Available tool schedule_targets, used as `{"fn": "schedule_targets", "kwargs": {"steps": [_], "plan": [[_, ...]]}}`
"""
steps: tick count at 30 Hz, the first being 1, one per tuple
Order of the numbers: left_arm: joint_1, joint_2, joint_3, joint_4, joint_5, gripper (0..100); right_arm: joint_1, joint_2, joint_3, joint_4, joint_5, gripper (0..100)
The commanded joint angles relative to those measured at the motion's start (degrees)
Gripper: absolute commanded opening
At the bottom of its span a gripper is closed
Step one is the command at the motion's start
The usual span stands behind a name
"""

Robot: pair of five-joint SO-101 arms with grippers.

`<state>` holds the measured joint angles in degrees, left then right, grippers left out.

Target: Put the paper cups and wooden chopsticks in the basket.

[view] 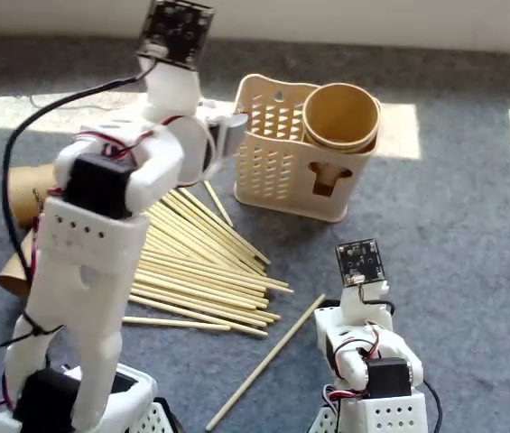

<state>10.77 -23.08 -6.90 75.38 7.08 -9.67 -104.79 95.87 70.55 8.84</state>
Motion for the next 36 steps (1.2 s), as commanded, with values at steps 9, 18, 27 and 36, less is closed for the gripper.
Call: {"fn": "schedule_targets", "kwargs": {"steps": [9, 18, 27, 36], "plan": [[-21.0, -7.2, -0.2, 18.2, -0.4, 22, 0.7, -0.4, 5.6, 0.2, -0.3, 0.5], [-33.8, -7.6, 4.6, 25.1, -0.4, 22, 0.7, -0.4, 5.6, 0.2, -0.3, 0.5], [-43.3, -7.6, 18.3, 25.1, -4.2, 22, 0.5, -0.4, 5.6, 0.2, -0.1, 0.5], [-52.5, -7.7, 30.4, 20.0, -9.2, 22, 0.7, -0.3, 5.6, 0.7, 0.0, 0.5]]}}
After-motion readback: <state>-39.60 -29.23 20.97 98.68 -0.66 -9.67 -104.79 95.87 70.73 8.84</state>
